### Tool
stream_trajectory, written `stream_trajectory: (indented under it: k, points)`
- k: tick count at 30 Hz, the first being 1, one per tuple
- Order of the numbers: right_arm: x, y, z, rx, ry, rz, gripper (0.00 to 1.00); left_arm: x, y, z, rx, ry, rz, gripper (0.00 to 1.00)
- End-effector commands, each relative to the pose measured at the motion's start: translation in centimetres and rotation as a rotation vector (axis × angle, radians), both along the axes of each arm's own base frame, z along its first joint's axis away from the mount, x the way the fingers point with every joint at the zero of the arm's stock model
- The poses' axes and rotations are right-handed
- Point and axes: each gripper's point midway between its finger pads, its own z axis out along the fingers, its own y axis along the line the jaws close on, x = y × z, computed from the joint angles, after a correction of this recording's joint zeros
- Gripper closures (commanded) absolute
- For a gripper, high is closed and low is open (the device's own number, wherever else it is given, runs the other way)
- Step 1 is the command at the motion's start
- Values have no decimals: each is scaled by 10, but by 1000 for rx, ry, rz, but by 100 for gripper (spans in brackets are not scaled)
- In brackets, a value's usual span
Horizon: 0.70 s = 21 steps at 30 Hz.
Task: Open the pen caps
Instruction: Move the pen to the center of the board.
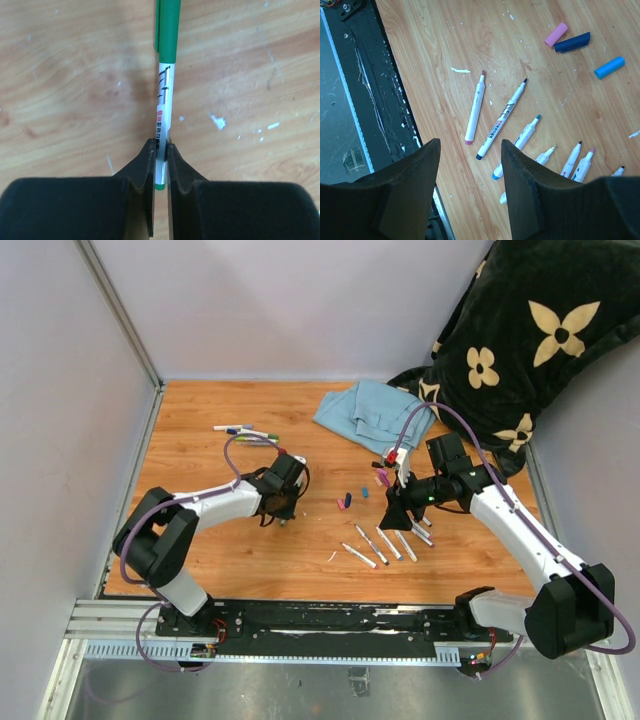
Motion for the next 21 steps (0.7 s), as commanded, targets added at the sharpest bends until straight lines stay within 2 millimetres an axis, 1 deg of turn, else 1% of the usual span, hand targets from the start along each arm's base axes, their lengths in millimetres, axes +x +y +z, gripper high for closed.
stream_trajectory:
  k: [1,6,14,21]
  points:
    - [4,-1,12,19,-34,0,47,-18,14,2,-17,0,49,92]
    - [3,-1,11,19,-31,0,47,-27,8,7,-78,-2,16,91]
    - [4,-1,11,18,-30,-1,47,-31,7,-4,-69,33,3,89]
    - [4,-1,10,17,-28,-1,47,-31,9,-7,-48,47,1,83]
